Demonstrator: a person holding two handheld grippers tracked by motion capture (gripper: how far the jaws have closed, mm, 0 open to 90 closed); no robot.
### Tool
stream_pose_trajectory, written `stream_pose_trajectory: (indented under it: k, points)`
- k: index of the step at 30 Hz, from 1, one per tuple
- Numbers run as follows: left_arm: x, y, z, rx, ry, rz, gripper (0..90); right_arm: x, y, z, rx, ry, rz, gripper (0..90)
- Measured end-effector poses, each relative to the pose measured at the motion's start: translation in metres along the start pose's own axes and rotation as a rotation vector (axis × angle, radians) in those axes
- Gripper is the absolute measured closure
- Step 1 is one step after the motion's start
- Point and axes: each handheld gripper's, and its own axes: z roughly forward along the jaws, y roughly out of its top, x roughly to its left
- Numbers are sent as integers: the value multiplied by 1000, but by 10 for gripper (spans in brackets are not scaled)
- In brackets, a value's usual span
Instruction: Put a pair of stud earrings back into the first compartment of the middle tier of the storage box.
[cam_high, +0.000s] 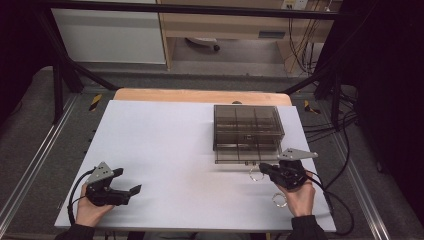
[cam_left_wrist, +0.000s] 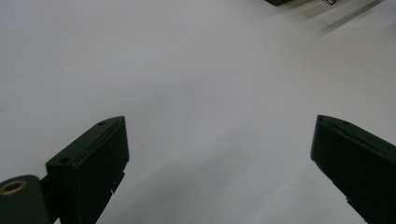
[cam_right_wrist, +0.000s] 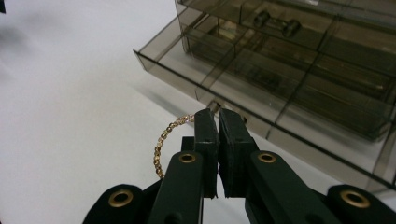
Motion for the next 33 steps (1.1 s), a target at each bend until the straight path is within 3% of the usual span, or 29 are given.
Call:
stream_pose_trajectory:
  k: [17,24,33]
  points:
    - [1,0,0,2,-1,-1,43,23,49,45,-32,3,-1,868]
    - [0,0,0,0,-2,0,43,24,62,64,-30,-4,9,868]
    - [0,0,0,2,-3,-1,43,22,63,85,-11,-32,26,869]
